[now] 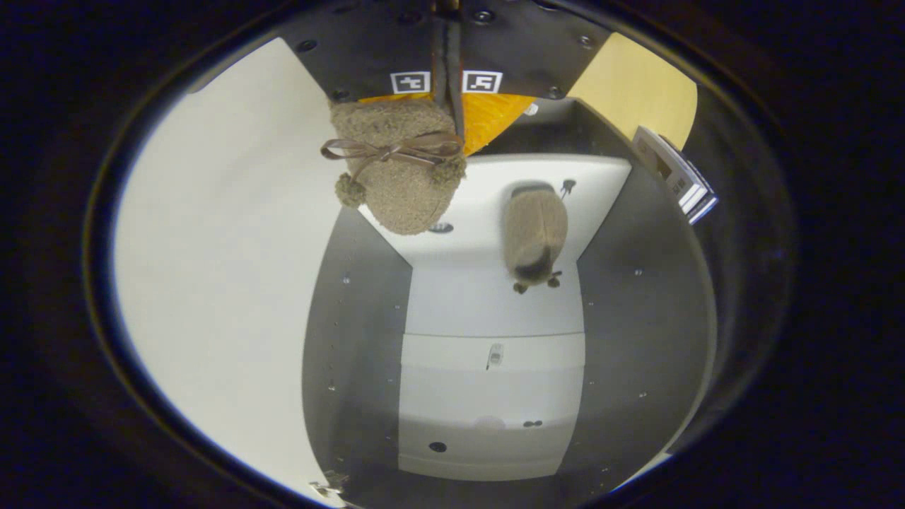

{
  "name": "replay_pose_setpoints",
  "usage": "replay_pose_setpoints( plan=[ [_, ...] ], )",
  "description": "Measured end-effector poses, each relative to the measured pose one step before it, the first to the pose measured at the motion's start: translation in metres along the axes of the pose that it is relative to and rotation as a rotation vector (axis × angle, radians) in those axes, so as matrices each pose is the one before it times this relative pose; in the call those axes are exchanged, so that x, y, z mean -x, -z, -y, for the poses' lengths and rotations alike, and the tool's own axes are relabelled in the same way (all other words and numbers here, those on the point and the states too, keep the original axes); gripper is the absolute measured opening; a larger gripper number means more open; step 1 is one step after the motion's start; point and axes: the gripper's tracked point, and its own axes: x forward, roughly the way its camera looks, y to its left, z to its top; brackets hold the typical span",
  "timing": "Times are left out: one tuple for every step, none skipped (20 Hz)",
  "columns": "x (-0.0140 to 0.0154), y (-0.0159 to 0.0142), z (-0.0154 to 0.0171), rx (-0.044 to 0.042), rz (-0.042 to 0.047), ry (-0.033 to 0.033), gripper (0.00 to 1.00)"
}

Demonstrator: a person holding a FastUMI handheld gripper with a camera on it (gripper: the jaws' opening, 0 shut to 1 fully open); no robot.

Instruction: Open the shoe cabinet door, grab the shoes and put them into the shoe cabinet, then close the shoe cabinet door.

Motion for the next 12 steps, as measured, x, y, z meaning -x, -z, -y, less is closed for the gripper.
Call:
replay_pose_setpoints(
  plan=[
    [-0.01416, -0.01419, -0.00172, 0.00535, 0.00878, -0.00939, 0.02],
    [-0.01443, -0.0129, -0.00322, 0.00719, 0.00475, -0.01144, 0.02],
    [-0.01676, -0.00944, -0.00098, 0.00992, 0.00222, -0.00924, 0.02],
    [-0.01428, -0.00727, -0.00126, 0.00761, -0.00154, -0.00992, 0.02],
    [-0.01628, -0.00931, -0.0012, 0.00795, -0.00186, -0.01104, 0.02],
    [-0.01518, -0.00883, -0.00103, 0.0063, 0.00129, -0.00976, 0.02],
    [-0.01655, -0.00741, -0.00085, 0.00557, -0.00087, -0.01266, 0.02],
    [-0.01478, -0.00567, 0.00039, 0.01028, -0.00409, -0.00579, 0.02],
    [-0.01578, -0.00364, -0.0005, 0.01098, -0.00635, -0.00868, 0.02],
    [-0.01321, -0.00129, 0.00063, 0.00543, -0.00832, -0.0064, 0.02],
    [-0.01267, 0.00151, 0.00081, 0.00009, -0.01195, -0.00675, 0.02],
    [-0.01041, 0.00192, -0.00066, -0.00297, -0.01289, -0.01069, 0.02]
  ],
)
